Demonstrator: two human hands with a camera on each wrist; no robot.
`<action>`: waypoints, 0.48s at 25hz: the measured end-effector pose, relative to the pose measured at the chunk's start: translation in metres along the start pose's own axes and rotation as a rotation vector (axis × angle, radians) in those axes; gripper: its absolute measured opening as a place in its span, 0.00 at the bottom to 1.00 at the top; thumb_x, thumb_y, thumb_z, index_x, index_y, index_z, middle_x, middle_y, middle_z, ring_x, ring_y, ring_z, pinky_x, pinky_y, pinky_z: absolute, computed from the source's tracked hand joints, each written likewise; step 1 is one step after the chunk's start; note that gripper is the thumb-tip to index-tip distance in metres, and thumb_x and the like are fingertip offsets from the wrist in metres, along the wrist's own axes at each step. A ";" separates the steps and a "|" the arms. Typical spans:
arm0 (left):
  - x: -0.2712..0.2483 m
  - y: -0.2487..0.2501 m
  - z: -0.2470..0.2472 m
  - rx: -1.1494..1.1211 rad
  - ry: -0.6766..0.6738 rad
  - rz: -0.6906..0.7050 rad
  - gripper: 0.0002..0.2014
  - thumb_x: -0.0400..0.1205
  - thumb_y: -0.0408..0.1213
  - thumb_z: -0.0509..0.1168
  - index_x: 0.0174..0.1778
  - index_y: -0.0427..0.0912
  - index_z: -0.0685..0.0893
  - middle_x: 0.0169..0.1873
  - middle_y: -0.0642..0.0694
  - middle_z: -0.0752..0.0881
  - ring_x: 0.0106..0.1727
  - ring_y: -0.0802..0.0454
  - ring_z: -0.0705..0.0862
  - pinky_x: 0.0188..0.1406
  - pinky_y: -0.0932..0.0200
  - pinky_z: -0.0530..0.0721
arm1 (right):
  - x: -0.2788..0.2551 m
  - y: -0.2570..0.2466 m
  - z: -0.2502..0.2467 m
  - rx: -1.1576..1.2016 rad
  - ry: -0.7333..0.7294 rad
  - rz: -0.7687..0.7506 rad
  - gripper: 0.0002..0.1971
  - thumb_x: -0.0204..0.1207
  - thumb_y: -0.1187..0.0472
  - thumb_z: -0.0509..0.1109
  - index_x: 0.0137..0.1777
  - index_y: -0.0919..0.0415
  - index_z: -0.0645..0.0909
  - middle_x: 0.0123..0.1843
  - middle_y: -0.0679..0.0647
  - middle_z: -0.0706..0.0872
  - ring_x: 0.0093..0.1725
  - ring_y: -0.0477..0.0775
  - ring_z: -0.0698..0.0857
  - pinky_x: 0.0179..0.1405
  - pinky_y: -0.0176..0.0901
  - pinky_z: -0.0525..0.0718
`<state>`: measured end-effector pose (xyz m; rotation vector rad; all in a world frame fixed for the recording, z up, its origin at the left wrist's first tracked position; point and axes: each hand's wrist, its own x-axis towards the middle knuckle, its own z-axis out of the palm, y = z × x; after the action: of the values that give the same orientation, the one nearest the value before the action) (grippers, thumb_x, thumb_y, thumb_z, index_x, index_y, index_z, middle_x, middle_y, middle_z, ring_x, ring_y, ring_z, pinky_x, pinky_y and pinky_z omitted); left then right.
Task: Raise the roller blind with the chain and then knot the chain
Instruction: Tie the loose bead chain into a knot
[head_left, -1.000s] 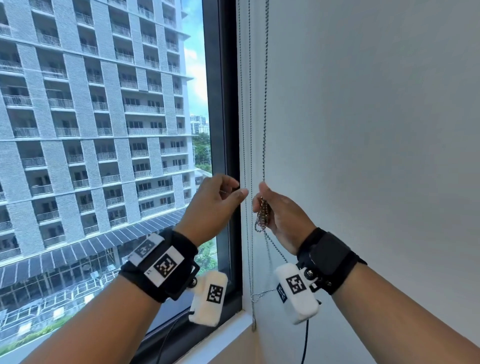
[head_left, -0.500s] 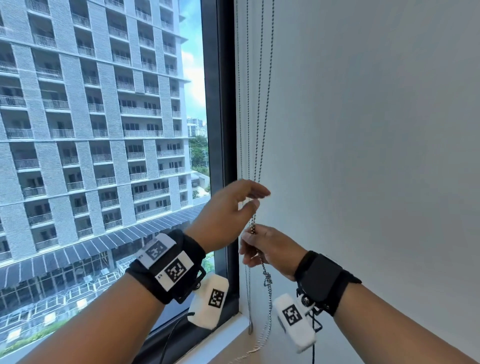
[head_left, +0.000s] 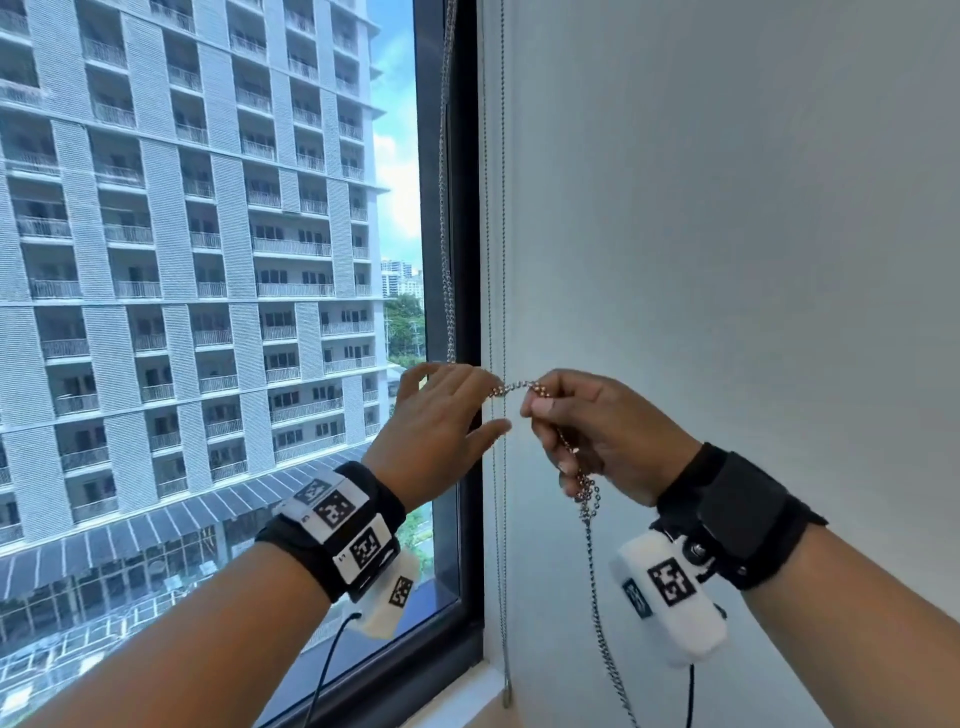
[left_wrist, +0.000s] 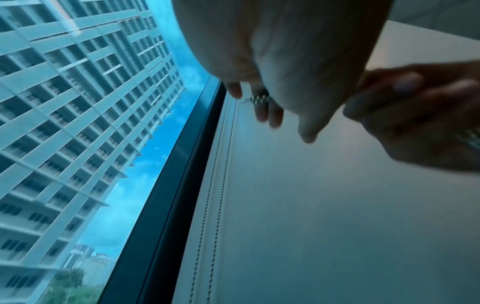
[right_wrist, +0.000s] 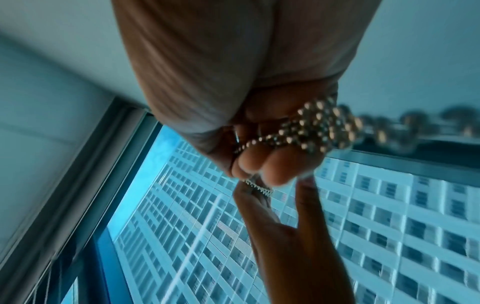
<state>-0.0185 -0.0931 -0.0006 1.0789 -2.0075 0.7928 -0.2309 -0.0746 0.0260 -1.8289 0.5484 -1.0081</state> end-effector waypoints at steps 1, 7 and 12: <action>-0.001 0.004 -0.001 0.031 0.116 0.000 0.24 0.80 0.50 0.66 0.69 0.44 0.75 0.64 0.44 0.83 0.67 0.43 0.81 0.73 0.47 0.64 | 0.004 -0.013 -0.002 -0.031 0.016 -0.030 0.06 0.85 0.62 0.64 0.50 0.63 0.81 0.31 0.56 0.78 0.22 0.51 0.72 0.20 0.41 0.77; -0.004 0.043 0.006 0.075 0.261 0.283 0.16 0.77 0.29 0.65 0.62 0.33 0.82 0.55 0.36 0.83 0.56 0.39 0.82 0.59 0.42 0.81 | 0.036 -0.078 -0.003 -0.785 0.025 -0.238 0.11 0.85 0.54 0.64 0.47 0.58 0.85 0.24 0.41 0.78 0.22 0.41 0.72 0.21 0.30 0.69; 0.037 0.067 -0.003 0.229 0.068 0.176 0.25 0.80 0.25 0.49 0.73 0.23 0.74 0.67 0.24 0.80 0.73 0.27 0.76 0.80 0.35 0.65 | 0.044 -0.099 0.000 -1.026 -0.008 -0.305 0.08 0.83 0.54 0.66 0.46 0.50 0.86 0.37 0.40 0.87 0.38 0.37 0.83 0.40 0.29 0.77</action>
<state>-0.0907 -0.0757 0.0194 0.9932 -2.0090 1.1594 -0.2119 -0.0612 0.1317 -2.8834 0.9012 -0.9872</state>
